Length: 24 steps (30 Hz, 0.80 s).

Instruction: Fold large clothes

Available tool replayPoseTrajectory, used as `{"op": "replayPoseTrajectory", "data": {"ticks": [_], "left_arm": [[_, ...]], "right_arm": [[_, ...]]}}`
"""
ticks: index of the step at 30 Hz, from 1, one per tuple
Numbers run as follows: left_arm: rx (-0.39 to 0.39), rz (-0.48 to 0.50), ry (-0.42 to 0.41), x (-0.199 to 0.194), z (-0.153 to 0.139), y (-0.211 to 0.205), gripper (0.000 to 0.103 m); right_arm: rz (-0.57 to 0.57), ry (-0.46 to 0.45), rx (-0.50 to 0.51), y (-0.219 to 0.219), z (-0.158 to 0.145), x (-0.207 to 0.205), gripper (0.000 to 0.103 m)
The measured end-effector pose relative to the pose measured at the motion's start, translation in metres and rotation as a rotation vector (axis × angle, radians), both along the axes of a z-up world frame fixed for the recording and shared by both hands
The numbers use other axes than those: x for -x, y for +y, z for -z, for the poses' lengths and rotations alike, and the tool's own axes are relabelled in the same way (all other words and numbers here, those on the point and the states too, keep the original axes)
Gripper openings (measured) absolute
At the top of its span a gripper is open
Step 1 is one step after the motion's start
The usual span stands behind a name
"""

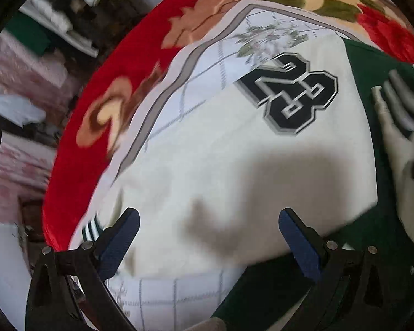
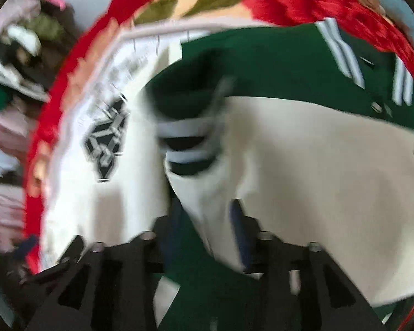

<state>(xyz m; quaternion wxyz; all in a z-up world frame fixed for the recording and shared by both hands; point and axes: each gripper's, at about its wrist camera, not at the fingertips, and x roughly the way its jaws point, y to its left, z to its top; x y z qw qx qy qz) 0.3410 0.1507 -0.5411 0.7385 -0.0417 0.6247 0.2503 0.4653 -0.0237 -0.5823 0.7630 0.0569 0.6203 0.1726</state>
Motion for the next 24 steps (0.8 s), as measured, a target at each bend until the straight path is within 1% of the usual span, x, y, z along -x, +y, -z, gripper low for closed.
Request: {"op": "replayPoseTrajectory", "data": {"ticks": [1, 2, 4, 5, 6, 8, 10, 11, 12, 13, 14, 15, 16, 19, 20, 21, 23, 24], "left_arm": [[0.034, -0.025, 0.001, 0.009, -0.003, 0.007, 0.103], [0.097, -0.073, 0.002, 0.026, -0.005, 0.020, 0.103], [0.191, -0.159, 0.002, 0.048, -0.005, 0.040, 0.103], [0.273, -0.234, -0.013, 0.065, -0.002, 0.055, 0.103], [0.339, -0.284, -0.028, 0.076, 0.002, 0.063, 0.103], [0.520, -0.422, -0.093, 0.101, 0.018, 0.084, 0.102], [0.645, -0.532, -0.158, 0.117, 0.034, 0.098, 0.102], [0.721, -0.609, -0.203, 0.125, 0.047, 0.107, 0.102], [0.755, -0.660, -0.219, 0.129, 0.056, 0.112, 0.102], [0.782, -0.706, -0.232, 0.132, 0.064, 0.115, 0.101], [0.812, -0.774, -0.246, 0.136, 0.077, 0.122, 0.097], [0.818, -0.815, -0.251, 0.136, 0.082, 0.125, 0.094], [0.810, -0.845, -0.278, 0.137, 0.084, 0.131, 0.094], [0.702, -0.881, -0.325, 0.135, 0.077, 0.147, 0.068], [0.642, -0.882, -0.320, 0.133, 0.073, 0.154, 0.037], [0.605, -0.875, -0.326, 0.133, 0.071, 0.158, 0.012], [0.550, -0.840, -0.353, 0.128, 0.065, 0.176, 0.007], [0.532, -0.826, -0.368, 0.124, 0.061, 0.183, 0.006]], "right_arm": [[0.035, 0.000, -0.027, -0.014, -0.010, 0.009, 0.055], [0.074, 0.004, -0.037, -0.027, -0.018, 0.020, 0.056], [0.128, 0.028, -0.035, -0.045, -0.027, 0.036, 0.056], [0.157, 0.049, -0.030, -0.054, -0.028, 0.044, 0.056], [0.191, 0.082, -0.029, -0.068, -0.025, 0.050, 0.056], [0.227, 0.122, -0.025, -0.085, -0.019, 0.061, 0.056], [0.230, 0.137, 0.011, -0.092, -0.005, 0.062, 0.056], [0.233, 0.125, 0.040, -0.092, -0.001, 0.062, 0.056], [0.243, 0.084, 0.085, -0.094, -0.004, 0.066, 0.056], [0.246, 0.058, 0.107, -0.092, -0.002, 0.069, 0.056], [0.251, 0.043, 0.133, -0.088, 0.002, 0.071, 0.056], [0.262, 0.041, 0.146, -0.088, 0.002, 0.072, 0.056], [0.276, 0.047, 0.150, -0.088, 0.003, 0.072, 0.056], [0.293, 0.054, 0.141, -0.083, 0.002, 0.071, 0.056], [0.278, 0.047, 0.150, -0.075, 0.001, 0.070, 0.056], [0.265, 0.046, 0.156, -0.073, -0.001, 0.068, 0.056], [0.233, 0.040, 0.163, -0.055, -0.005, 0.060, 0.056], [0.220, 0.039, 0.152, -0.049, -0.006, 0.054, 0.056]]}}
